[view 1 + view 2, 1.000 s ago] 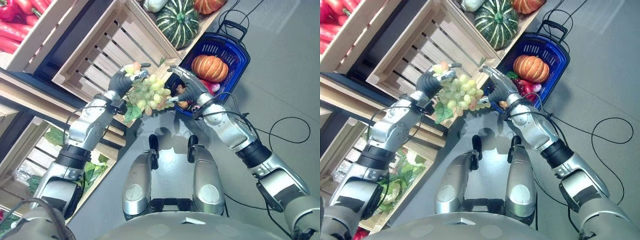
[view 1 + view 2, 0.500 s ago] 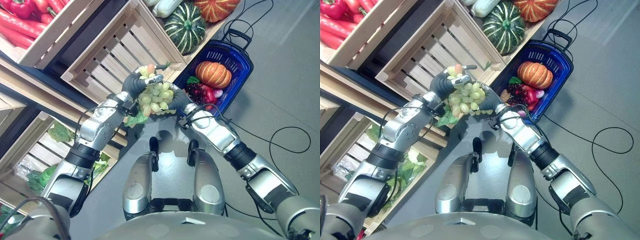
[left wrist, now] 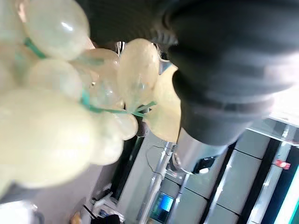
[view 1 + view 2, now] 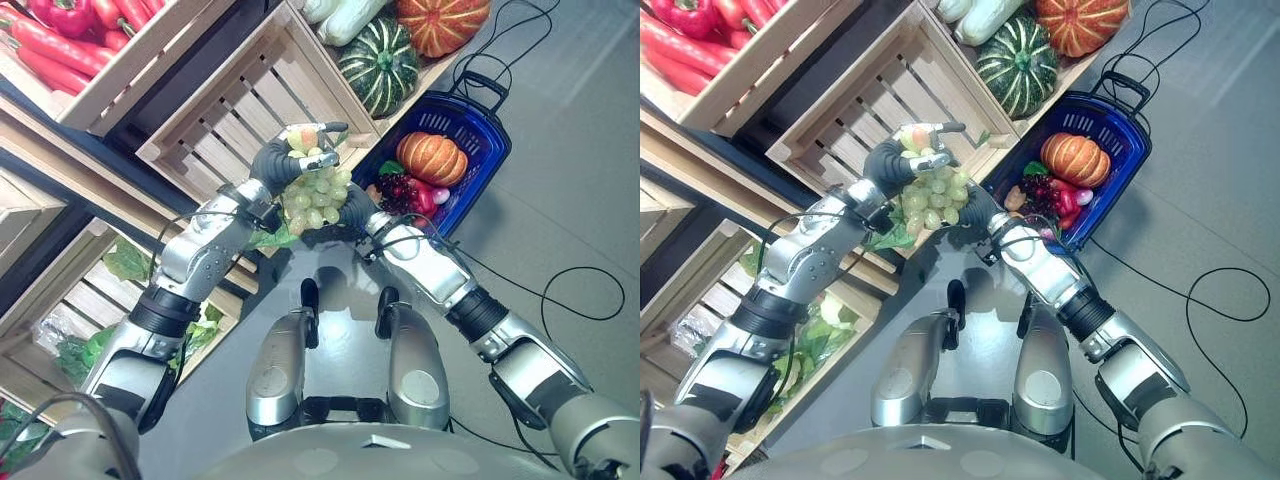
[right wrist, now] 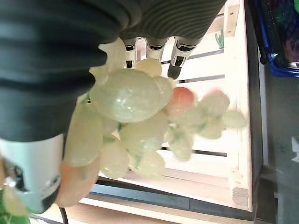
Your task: Pick up fruits and vegetables into the basket
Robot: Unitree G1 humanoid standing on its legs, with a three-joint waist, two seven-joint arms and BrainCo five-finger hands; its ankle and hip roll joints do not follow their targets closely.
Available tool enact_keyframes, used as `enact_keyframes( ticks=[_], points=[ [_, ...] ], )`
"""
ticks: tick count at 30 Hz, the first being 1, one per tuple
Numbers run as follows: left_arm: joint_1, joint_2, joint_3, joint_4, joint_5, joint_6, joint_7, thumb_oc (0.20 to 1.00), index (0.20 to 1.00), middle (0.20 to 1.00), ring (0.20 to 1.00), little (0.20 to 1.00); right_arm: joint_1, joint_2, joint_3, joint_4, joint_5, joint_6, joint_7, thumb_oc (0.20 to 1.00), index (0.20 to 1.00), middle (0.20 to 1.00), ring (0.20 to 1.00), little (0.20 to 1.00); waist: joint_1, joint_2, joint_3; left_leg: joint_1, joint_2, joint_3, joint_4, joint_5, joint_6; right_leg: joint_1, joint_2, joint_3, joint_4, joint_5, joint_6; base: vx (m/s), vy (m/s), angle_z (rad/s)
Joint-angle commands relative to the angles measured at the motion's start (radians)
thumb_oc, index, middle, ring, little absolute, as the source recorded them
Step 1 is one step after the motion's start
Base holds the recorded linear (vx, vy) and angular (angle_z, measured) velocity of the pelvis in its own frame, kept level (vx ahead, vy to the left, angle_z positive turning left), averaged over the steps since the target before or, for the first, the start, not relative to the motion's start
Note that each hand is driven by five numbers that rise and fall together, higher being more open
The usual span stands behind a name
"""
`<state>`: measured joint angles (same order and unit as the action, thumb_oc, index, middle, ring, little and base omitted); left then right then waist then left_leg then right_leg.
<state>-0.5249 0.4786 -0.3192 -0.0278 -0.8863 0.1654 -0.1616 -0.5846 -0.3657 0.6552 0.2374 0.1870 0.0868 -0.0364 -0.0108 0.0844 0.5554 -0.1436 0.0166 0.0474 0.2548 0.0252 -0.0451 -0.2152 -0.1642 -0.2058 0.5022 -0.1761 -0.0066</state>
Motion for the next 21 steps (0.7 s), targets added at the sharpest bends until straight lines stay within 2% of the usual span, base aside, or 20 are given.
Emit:
enact_keyframes(
  ticks=[1, 3, 4, 5, 6, 9, 14, 21],
  points=[
    [-0.054, -0.105, -0.076, -0.135, -0.137, -0.086, -0.067, 0.2, 0.2, 0.2, 0.2, 0.2, -0.023, 0.156, 0.068, 0.024, 0.053, -0.101, 0.013, 1.0, 1.0, 1.0, 1.0, 1.0, 0.015, -0.027, -0.103, 0.028, -0.069, 0.056, 0.081, -0.169, 0.067, 0.094, 0.021, 0.001, -0.149, 0.053, 0.029, 0.0, 0.0, 0.0],
    [-0.056, -0.118, -0.093, -0.134, -0.153, -0.09, -0.063, 0.2, 0.2, 0.2, 0.2, 0.2, -0.024, 0.167, 0.071, 0.03, 0.075, -0.133, 0.006, 1.0, 1.0, 1.0, 1.0, 1.0, 0.014, -0.028, -0.106, 0.029, -0.07, 0.056, 0.08, -0.168, 0.068, 0.096, 0.021, 0.0, -0.151, 0.054, 0.029, 0.0, 0.0, 0.0],
    [-0.056, -0.124, -0.097, -0.132, -0.161, -0.091, -0.063, 0.2, 0.2, 0.2, 0.2, 0.2, -0.026, 0.171, 0.069, 0.034, 0.081, -0.158, 0.001, 0.937, 0.937, 0.937, 0.937, 0.937, 0.014, -0.027, -0.107, 0.031, -0.069, 0.056, 0.079, -0.168, 0.068, 0.098, 0.021, -0.001, -0.152, 0.055, 0.029, 0.0, -0.006, 0.03],
    [-0.055, -0.13, -0.104, -0.126, -0.168, -0.092, -0.065, 0.2, 0.2, 0.2, 0.2, 0.2, -0.026, 0.175, 0.067, 0.029, 0.095, -0.173, -0.006, 0.401, 0.401, 0.401, 0.401, 0.401, 0.013, -0.027, -0.108, 0.032, -0.071, 0.054, 0.078, -0.168, 0.069, 0.099, 0.022, -0.001, -0.153, 0.055, 0.029, 0.01, -0.004, 0.03],
    [-0.053, -0.137, -0.109, -0.123, -0.171, -0.093, -0.064, 0.2, 0.2, 0.2, 0.2, 0.2, -0.025, 0.178, 0.065, 0.027, 0.105, -0.192, -0.013, 0.2, 0.2, 0.2, 0.2, 0.2, 0.012, -0.027, -0.109, 0.033, -0.072, 0.053, 0.077, -0.167, 0.068, 0.1, 0.023, -0.001, -0.156, 0.056, 0.03, 0.0, 0.0, 0.0],
    [-0.04, -0.159, -0.126, -0.109, -0.177, -0.099, -0.065, 0.2, 0.2, 0.2, 0.2, 0.2, -0.022, 0.187, 0.056, 0.025, 0.134, -0.221, -0.011, 0.2, 0.2, 0.2, 0.2, 0.2, 0.01, -0.027, -0.111, 0.034, -0.073, 0.05, 0.077, -0.168, 0.069, 0.102, 0.022, -0.001, -0.157, 0.058, 0.032, 0.0, 0.0, 0.0],
    [-0.017, -0.18, -0.139, -0.1, -0.187, -0.095, -0.078, 0.2, 0.2, 0.2, 0.2, 0.2, -0.017, 0.186, 0.05, 0.009, 0.177, -0.235, 0.039, 0.2, 0.2, 0.2, 0.2, 0.2, 0.01, -0.026, -0.112, 0.035, -0.074, 0.046, 0.076, -0.167, 0.07, 0.104, 0.023, -0.003, -0.159, 0.06, 0.032, 0.0, 0.001, 0.06],
    [0.017, -0.201, -0.162, -0.082, -0.171, -0.123, -0.103, 0.2, 0.2, 0.2, 0.2, 0.2, 0.002, 0.189, 0.046, 0.013, 0.245, -0.28, 0.082, 0.2, 0.2, 0.2, 0.2, 0.2, 0.01, -0.024, -0.114, 0.036, -0.076, 0.044, 0.076, -0.166, 0.074, 0.105, 0.021, -0.004, -0.161, 0.064, 0.032, 0.0, 0.0, 0.01]
  ],
)
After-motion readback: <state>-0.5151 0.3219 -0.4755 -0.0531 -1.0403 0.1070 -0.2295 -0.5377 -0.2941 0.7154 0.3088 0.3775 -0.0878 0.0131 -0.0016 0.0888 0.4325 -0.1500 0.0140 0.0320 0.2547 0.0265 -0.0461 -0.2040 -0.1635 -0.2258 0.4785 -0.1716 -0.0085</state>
